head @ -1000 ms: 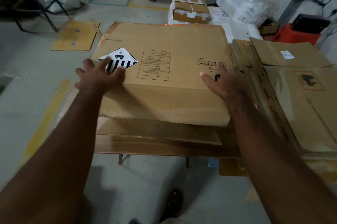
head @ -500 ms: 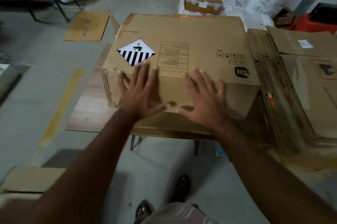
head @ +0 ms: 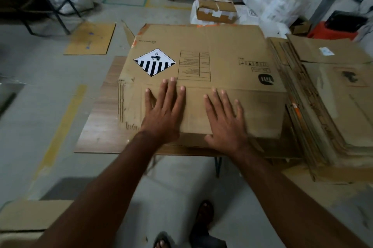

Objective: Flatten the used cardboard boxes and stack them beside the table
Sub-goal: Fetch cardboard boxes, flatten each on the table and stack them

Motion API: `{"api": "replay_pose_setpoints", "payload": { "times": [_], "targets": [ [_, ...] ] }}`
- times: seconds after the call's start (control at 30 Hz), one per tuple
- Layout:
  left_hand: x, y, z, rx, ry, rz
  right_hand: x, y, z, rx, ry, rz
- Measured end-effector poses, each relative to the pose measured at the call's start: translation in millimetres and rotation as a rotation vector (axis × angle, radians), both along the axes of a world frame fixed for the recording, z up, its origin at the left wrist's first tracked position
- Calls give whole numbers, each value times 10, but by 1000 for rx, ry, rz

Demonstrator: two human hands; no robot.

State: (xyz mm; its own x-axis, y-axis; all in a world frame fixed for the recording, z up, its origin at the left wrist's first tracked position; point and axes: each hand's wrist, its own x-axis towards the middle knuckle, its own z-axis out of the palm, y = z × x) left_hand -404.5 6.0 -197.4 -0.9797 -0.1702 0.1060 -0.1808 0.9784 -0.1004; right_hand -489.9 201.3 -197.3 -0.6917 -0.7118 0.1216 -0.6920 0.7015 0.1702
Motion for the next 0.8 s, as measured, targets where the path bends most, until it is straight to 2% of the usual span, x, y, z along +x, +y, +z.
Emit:
{"api": "replay_pose_setpoints", "payload": {
  "times": [0.1,0.17,0.23,0.3,0.37,0.43,0.53,0.6,0.67,0.8],
  "targets": [
    [157,-97,402,64,-174,-56,81,248,274,-113,-44,73],
    [238,-159,774,92,-162,-62,26,363,564,-208,-93,140],
    [261,-204,1092,63,-6,-62,-75,403,888,-318,-123,174],
    [201,-225,1292,13,196,-16,-223,369,1188,-410,-49,153],
    [74,-234,1388,-88,359,26,-383,260,1406,-376,19,81],
    [-70,-233,1382,-133,421,60,-561,97,1543,-315,68,-2],
    [-296,-156,1270,-103,339,5,-834,-191,1571,-290,103,-92],
    [-461,-71,1140,-88,270,-54,-1050,-359,1488,-289,59,-118],
    [-636,-19,1024,-29,197,-69,-1261,-464,1388,-267,-25,-112],
    [-942,-69,820,88,-71,21,-1494,-495,936,-176,-251,-149]
  ]
}}
